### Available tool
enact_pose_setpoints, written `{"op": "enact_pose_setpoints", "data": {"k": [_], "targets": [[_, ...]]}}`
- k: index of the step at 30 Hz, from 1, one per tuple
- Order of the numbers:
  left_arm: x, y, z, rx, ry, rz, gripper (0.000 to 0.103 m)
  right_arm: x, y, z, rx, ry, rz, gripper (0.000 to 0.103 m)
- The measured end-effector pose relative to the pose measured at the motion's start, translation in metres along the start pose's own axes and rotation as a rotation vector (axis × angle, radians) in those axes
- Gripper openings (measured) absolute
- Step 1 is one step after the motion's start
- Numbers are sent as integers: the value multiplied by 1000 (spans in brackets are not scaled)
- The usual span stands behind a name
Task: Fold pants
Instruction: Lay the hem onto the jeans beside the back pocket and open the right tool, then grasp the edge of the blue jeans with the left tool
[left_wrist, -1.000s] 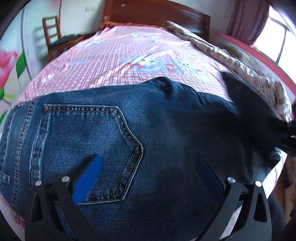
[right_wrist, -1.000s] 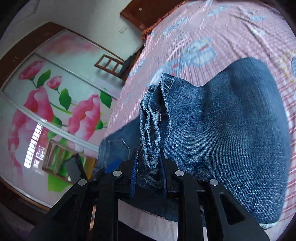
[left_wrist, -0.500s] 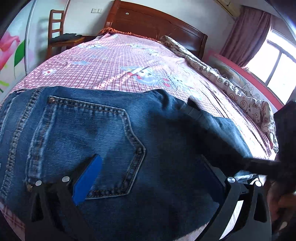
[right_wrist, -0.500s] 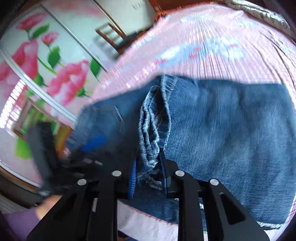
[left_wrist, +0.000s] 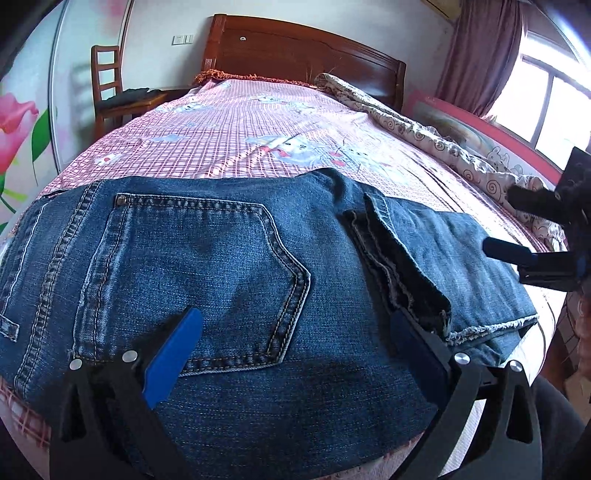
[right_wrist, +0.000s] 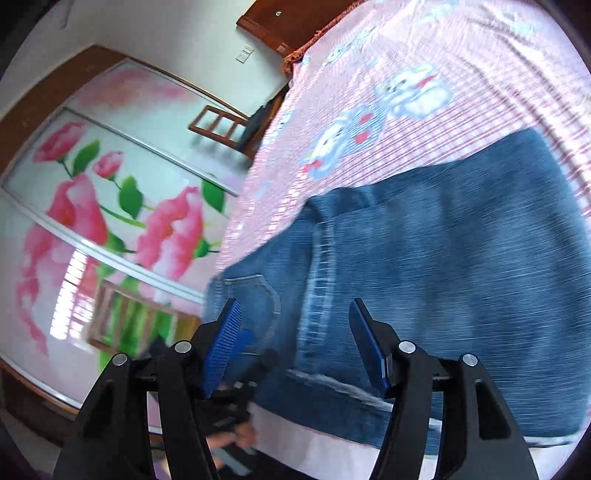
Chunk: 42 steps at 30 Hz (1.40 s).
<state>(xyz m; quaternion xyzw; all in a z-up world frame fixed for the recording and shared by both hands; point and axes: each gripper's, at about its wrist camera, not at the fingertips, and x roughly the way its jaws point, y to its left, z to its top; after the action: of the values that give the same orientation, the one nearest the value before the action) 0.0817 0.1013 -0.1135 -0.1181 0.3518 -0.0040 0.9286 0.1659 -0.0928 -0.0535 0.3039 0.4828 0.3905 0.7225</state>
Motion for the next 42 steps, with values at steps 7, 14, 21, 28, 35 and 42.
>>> {"op": "enact_pose_setpoints", "data": {"k": [7, 14, 21, 28, 35, 42], "targets": [[2, 1, 0, -3, 0, 5, 101, 62, -10, -7, 104, 126, -1, 77], [8, -12, 2, 27, 38, 75, 101, 62, 9, -11, -5, 136, -135, 77], [10, -10, 6, -17, 56, 84, 101, 78, 17, -16, -19, 122, -163, 77], [2, -3, 11, -72, 81, 41, 101, 85, 24, -21, -26, 106, -172, 77], [-44, 36, -9, -197, 22, -24, 101, 82, 23, -24, -32, 102, -171, 77], [-106, 124, -40, -516, -142, -134, 101, 79, 22, -26, -40, 101, -167, 77]]}}
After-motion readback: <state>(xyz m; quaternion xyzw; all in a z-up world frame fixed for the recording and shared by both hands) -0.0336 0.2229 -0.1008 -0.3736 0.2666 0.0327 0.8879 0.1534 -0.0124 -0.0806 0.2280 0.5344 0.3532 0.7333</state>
